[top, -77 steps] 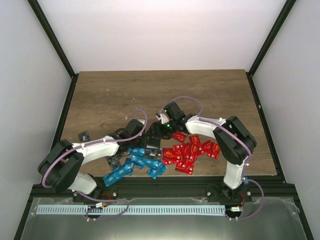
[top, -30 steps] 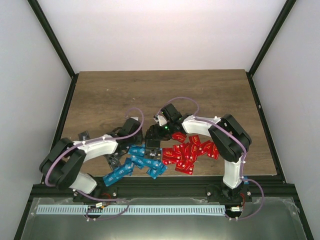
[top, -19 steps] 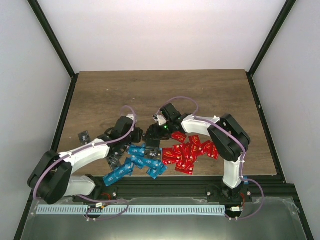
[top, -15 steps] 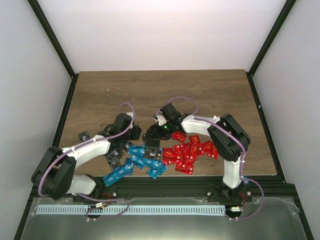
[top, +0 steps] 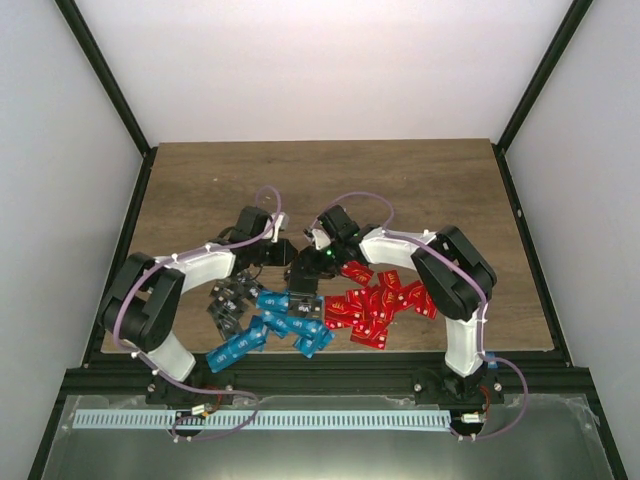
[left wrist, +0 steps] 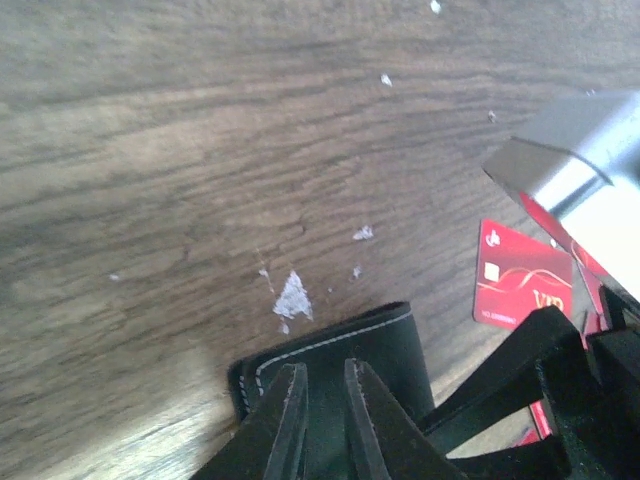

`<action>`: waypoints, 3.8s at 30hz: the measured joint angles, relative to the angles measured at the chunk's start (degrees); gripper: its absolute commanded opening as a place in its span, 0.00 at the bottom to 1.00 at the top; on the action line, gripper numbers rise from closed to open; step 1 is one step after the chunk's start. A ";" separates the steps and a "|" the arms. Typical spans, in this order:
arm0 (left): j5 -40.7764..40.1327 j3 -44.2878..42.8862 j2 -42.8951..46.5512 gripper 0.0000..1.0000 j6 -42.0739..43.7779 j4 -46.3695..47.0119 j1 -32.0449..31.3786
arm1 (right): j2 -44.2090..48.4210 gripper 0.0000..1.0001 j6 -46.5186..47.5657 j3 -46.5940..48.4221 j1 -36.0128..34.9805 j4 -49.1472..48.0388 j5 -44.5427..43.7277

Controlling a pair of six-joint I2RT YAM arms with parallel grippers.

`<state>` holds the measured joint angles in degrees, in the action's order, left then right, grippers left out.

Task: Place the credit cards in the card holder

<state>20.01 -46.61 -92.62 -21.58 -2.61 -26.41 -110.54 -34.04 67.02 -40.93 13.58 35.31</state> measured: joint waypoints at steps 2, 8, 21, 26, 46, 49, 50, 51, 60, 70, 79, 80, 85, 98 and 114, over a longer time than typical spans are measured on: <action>2.21 0.00 -0.98 0.12 0.13 0.15 0.35 | -0.37 0.45 0.04 0.37 0.00 0.09 0.02; 6.16 0.00 -4.42 0.10 0.72 0.96 0.76 | -1.20 0.39 0.39 1.62 -0.04 0.72 -0.02; 6.84 1.38 -5.57 0.09 0.61 3.06 2.03 | -1.60 0.33 0.13 3.17 -0.04 1.36 0.07; 7.28 2.32 -5.51 0.09 0.28 4.46 2.49 | -2.80 0.28 -0.63 3.76 -0.04 0.85 0.26; 7.63 3.61 -5.25 0.09 -0.57 6.54 2.78 | -4.55 0.17 -3.08 3.87 -0.04 -2.01 0.52; 7.58 3.61 -5.25 0.09 -0.57 6.56 2.82 | -4.74 0.17 -3.08 4.13 -0.04 -1.95 0.61; 7.48 3.61 -5.25 0.08 -0.57 6.58 2.89 | -4.87 0.16 -3.08 4.33 -0.04 -1.90 0.63; 7.43 3.63 -5.25 0.08 -0.57 6.58 2.97 | -5.03 0.13 -3.08 4.50 -0.04 -1.88 0.68; 7.21 4.00 -5.25 0.08 -0.68 6.88 3.19 | -5.44 0.01 -3.19 5.40 -0.11 -1.79 1.51; 7.13 4.09 -5.25 0.08 -0.66 6.88 3.17 | -5.27 0.01 -2.84 5.40 -0.13 -0.90 0.70; 6.82 4.13 -5.22 0.08 -0.66 6.86 3.17 | -2.49 0.01 -2.82 5.22 -0.15 1.92 -2.10; 6.73 4.17 -5.20 0.08 -0.66 6.86 3.17 | -2.29 0.01 -2.82 5.20 -0.15 2.12 -2.27; 6.16 4.42 -5.01 0.08 -0.66 6.73 3.13 | -2.10 0.01 -2.84 4.92 -0.15 2.49 -2.73; 6.10 4.42 -4.98 0.08 -0.59 6.43 3.13 | -2.10 0.01 -2.93 3.28 -0.15 2.49 -4.81; 6.05 4.42 -4.98 0.07 -0.48 6.23 3.13 | -1.29 0.01 -3.08 0.90 -0.13 0.22 -3.96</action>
<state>26.06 -42.19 -97.60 -22.06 3.62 -23.29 -111.83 -37.12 67.92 -41.06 13.80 31.35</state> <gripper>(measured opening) 0.075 0.013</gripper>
